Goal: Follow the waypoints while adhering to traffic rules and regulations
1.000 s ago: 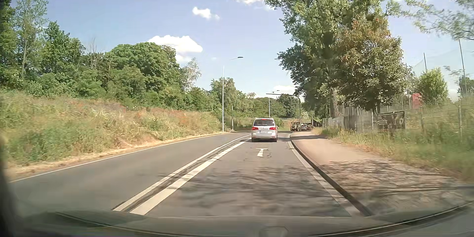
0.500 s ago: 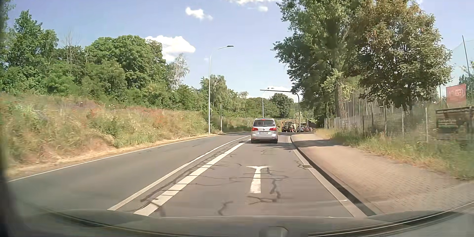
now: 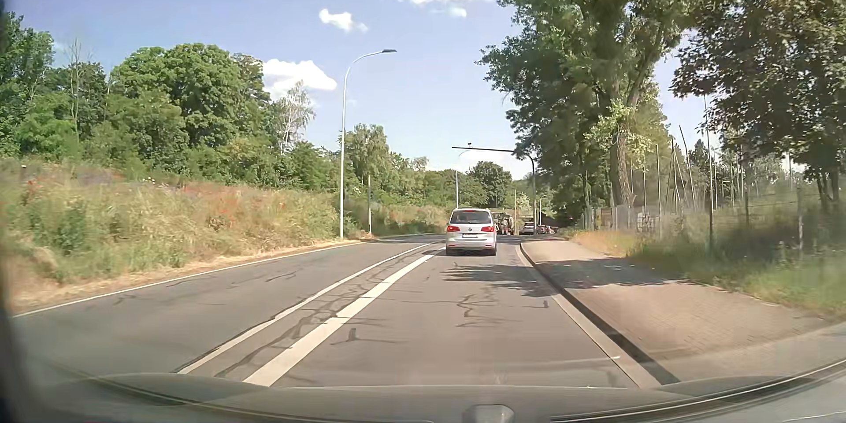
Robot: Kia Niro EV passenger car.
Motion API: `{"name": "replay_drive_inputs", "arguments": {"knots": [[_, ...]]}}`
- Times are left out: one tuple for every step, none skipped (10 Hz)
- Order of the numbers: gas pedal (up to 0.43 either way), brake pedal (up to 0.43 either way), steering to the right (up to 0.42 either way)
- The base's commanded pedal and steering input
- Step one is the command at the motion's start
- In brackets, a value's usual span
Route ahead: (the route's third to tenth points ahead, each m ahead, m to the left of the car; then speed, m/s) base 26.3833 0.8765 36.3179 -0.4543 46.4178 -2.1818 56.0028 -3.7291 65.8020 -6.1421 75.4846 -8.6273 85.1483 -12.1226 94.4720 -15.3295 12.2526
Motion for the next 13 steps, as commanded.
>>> {"name": "replay_drive_inputs", "arguments": {"knots": [[0.0, 0.183, 0.02], [0.0, 0.201, 0.019], [0.0, 0.207, 0.019], [0.0, 0.22, 0.019], [0.0, 0.232, 0.019], [0.0, 0.232, 0.019], [0.0, 0.244, 0.02], [0.0, 0.274, 0.02], [0.0, 0.299, 0.021], [0.0, 0.305, 0.022], [0.0, 0.311, 0.022], [0.0, 0.311, 0.023], [0.0, 0.311, 0.024]]}}
